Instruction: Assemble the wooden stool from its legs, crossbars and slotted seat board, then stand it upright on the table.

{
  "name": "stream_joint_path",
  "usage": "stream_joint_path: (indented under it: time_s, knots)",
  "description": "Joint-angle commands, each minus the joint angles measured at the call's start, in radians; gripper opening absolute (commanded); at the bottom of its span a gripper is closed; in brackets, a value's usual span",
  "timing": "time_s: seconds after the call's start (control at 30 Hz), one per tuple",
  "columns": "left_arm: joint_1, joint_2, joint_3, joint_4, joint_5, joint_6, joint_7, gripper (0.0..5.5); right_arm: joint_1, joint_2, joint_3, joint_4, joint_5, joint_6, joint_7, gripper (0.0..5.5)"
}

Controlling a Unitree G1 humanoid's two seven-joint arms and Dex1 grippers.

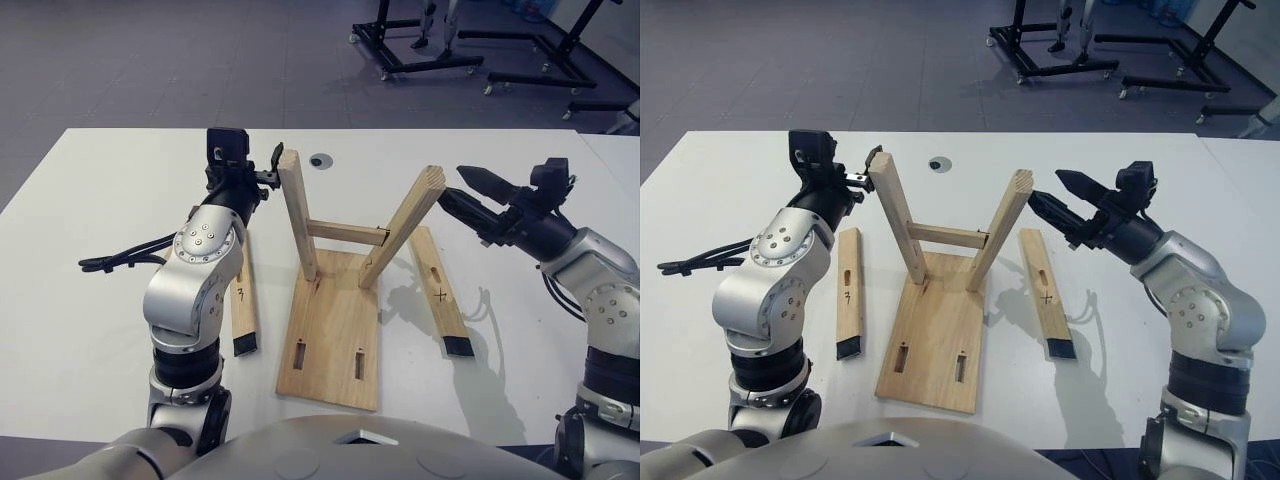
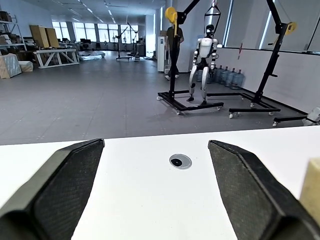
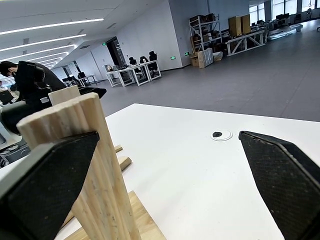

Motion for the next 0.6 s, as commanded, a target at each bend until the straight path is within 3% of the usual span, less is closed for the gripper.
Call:
stream_joint_path:
  time_s: [0.03,0.27,0.6]
  knots:
    - [-0.026,0.012,-0.04,-0.011,0.044,0.033,0.014,3.82,-0.017,-0.012,0.028,-0.031,0.026,0.03,0.004,5.17]
    - [-0.047,0.001,-0.069,-0.003,0.081,0.042,-0.002,3.82,-0.003,-0.035,0.01,-0.009,0.022,0.02,0.014,5.17]
    - [-0.07,0.032,-0.131,0.027,0.065,0.01,-0.115,3.82,-0.021,-0.017,0.078,-0.056,0.005,0.011,0.013,5.17]
